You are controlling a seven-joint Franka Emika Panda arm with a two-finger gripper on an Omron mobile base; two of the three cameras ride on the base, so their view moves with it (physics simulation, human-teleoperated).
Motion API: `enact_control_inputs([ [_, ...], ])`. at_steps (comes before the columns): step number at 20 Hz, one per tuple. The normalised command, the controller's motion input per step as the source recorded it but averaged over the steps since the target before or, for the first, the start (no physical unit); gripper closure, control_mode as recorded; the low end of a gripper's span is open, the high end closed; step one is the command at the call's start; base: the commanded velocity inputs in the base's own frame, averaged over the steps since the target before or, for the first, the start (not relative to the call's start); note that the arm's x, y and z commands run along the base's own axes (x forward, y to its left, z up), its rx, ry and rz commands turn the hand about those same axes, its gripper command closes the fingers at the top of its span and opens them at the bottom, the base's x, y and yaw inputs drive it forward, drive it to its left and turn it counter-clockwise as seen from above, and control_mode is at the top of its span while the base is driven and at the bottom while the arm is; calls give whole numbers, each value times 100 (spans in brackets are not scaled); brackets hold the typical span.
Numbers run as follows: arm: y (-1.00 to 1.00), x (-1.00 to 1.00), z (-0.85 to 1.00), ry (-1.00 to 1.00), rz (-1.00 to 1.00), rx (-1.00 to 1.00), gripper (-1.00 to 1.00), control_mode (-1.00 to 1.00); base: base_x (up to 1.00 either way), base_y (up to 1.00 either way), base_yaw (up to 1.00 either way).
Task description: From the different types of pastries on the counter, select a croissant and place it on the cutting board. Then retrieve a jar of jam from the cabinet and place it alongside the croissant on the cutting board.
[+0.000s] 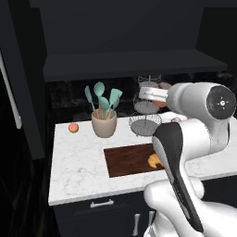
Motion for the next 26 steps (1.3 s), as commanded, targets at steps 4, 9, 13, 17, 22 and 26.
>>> enact_control_inputs([
  [4, -13, -88, 0, 15, -1, 19, 100, -100, 0, 0, 0],
  [9, -4, -45, -6, 16, 0, 12, 100, -100, 0, 0, 0],
  [13, 0, -18, -24, 5, 0, 1, 100, -100, 0, 0, 0],
  [17, 0, -29, -44, 0, 0, 0, 100, -100, 0, 0, 0],
  [22, 0, -16, -38, 2, 0, 0, 100, -100, 0, 0, 0],
  [26, 0, 0, -15, 16, 0, 0, 100, -100, 0, 0, 0],
])
